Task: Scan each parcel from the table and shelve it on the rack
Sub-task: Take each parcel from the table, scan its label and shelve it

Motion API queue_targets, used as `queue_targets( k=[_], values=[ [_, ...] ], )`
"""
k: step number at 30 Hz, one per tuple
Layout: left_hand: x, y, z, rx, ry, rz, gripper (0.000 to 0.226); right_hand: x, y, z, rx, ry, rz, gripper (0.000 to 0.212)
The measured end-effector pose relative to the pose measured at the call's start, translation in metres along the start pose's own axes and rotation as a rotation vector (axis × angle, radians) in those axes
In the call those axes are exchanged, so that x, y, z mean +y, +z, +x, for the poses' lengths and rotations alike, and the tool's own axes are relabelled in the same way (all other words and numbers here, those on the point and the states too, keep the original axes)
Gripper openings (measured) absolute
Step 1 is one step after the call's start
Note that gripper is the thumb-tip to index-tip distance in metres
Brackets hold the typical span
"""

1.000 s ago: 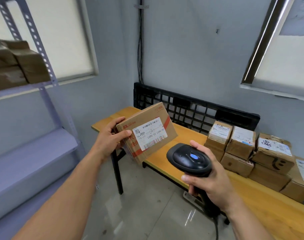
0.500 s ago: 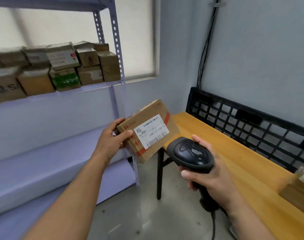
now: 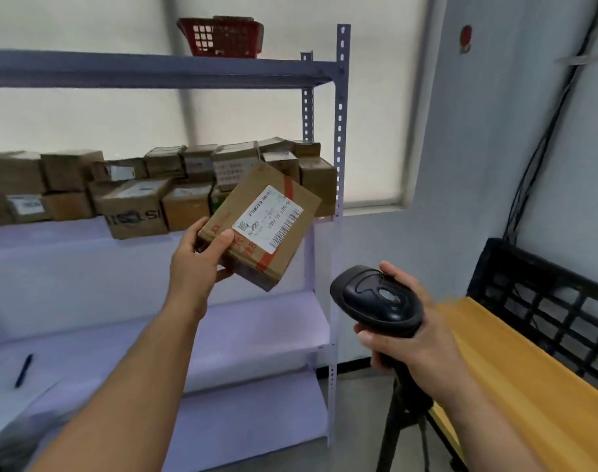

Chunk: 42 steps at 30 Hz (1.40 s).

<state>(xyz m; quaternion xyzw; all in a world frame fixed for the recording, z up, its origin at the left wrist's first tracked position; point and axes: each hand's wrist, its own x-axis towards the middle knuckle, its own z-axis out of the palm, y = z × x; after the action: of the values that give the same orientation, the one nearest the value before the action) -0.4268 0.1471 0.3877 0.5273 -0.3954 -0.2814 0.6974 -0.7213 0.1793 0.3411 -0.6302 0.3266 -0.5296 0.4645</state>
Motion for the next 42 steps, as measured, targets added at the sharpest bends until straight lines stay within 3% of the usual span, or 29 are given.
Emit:
queue_targets(
  k=[10,20,27,34,39,42],
  values=[
    [0.019,-0.059,0.063,0.355,0.048,-0.058,0.047,0.005,0.057,0.078,-0.176,-0.023,-0.056,0.087],
    [0.027,-0.082,0.151,0.42,-0.008,-0.052,0.046,0.007,0.118,0.121,-0.189,-0.028,-0.098,0.088],
    [0.017,-0.086,0.199,0.197,-0.088,0.11,0.067,0.01,0.147,0.144,-0.157,-0.025,-0.133,0.088],
    [0.008,-0.1,0.218,0.01,0.123,0.463,0.102,0.02,0.162,0.158,-0.105,-0.038,-0.143,0.089],
    [0.005,-0.104,0.225,0.077,0.27,0.857,0.091,0.023,0.172,0.163,-0.076,-0.054,-0.162,0.089],
    [0.002,-0.103,0.238,0.104,0.332,0.918,0.077,0.024,0.177,0.165,-0.058,-0.062,-0.158,0.088]
  ],
)
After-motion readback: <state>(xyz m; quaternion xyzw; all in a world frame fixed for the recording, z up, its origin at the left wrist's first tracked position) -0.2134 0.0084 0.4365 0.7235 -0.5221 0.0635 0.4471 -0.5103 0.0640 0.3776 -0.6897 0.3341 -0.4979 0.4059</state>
